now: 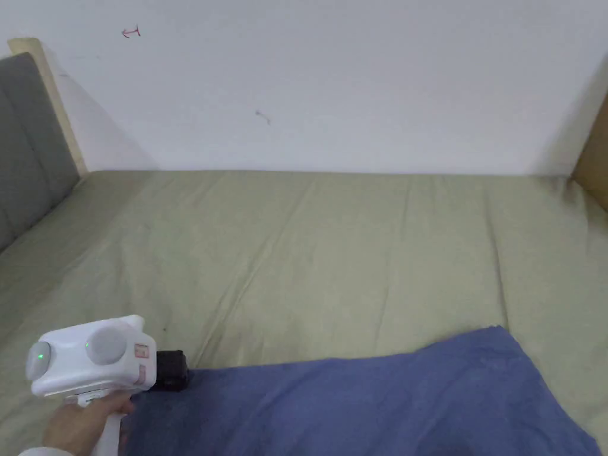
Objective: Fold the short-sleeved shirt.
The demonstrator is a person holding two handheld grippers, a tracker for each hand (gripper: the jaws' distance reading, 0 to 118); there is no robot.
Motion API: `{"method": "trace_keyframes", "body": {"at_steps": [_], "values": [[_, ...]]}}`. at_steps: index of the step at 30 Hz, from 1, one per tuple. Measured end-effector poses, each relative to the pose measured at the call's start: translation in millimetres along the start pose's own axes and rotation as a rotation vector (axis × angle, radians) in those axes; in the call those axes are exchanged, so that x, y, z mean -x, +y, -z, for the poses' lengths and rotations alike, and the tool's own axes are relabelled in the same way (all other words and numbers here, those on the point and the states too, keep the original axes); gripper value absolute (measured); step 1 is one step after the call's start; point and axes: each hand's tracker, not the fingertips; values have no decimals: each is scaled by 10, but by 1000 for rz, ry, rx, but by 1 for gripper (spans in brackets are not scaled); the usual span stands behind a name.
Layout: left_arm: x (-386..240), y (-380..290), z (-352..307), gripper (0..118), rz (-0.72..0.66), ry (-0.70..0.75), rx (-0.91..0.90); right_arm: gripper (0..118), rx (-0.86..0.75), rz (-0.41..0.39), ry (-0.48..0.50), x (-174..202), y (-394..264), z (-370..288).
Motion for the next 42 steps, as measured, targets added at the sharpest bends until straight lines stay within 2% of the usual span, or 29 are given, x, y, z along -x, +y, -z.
{"method": "trace_keyframes", "body": {"at_steps": [1,2,3,4,5,6,7,9,11,12,15,16,18,21,23,25,26,27,30,32,34,35,36,37,38,42], "values": [[-12,-32,124,73,15,9,44,0,8,2,1,-17,-17,29],[-44,-74,155,72,33,70,-17,0,18,6,-1,-48,-14,71],[-52,-131,59,72,38,41,-51,0,28,13,-8,-74,-7,102],[-64,-131,-4,65,10,52,-61,0,33,19,-10,-109,6,126],[-63,-117,-32,40,-9,28,-95,0,33,26,-5,-139,10,137],[-40,-93,-6,0,-34,-33,-92,0,35,35,3,-171,54,146],[-83,-179,-73,1,-75,-8,-62,0,30,43,14,-201,119,146],[-140,-181,-66,1,35,28,-51,0,7,55,27,-259,292,122],[-182,-186,-145,1,62,42,-59,0,-26,64,57,-371,606,128],[-189,-188,-168,1,65,43,-60,4,-22,70,51,-416,771,148],[-147,-186,-235,1,55,28,-76,88,-40,62,29,-598,1355,321],[-132,-185,-245,1,49,21,-80,100,-44,51,17,-681,1564,452],[-133,-188,-233,1,47,14,-78,100,-54,86,-22,-852,1912,680],[-132,-185,-238,1,62,18,-75,99,54,151,-109,-1013,2232,1082],[-140,-179,-222,1,76,23,-72,98,101,115,-166,-1052,2272,1299],[-149,-189,-207,1,89,27,-71,95,146,108,-137,-987,2187,1388],[-153,-197,-210,1,93,28,-72,90,106,113,-166,-926,2178,1348],[-138,-189,-189,1,100,30,-75,81,105,100,-175,-871,2193,1300],[-147,-174,-211,1,116,33,-74,11,80,5,-153,-728,2207,1132],[-103,-123,-231,1,113,34,-78,10,97,12,-88,-614,2218,1055],[-116,-115,-320,1,123,38,-79,10,91,-32,-164,-534,2216,1013],[-125,-101,-376,1,133,39,-83,10,83,-27,-147,-533,2208,966],[-126,-98,-447,1,143,37,-89,10,76,6,-139,-555,2209,907],[-126,-96,-541,1,150,35,-98,10,73,78,-107,-585,2207,820],[-128,-93,-641,1,164,30,-116,10,43,112,-60,-616,2198,706],[-186,-108,-1103,1,188,1,-190,10,-29,106,-39,-638,2180,176]]}}
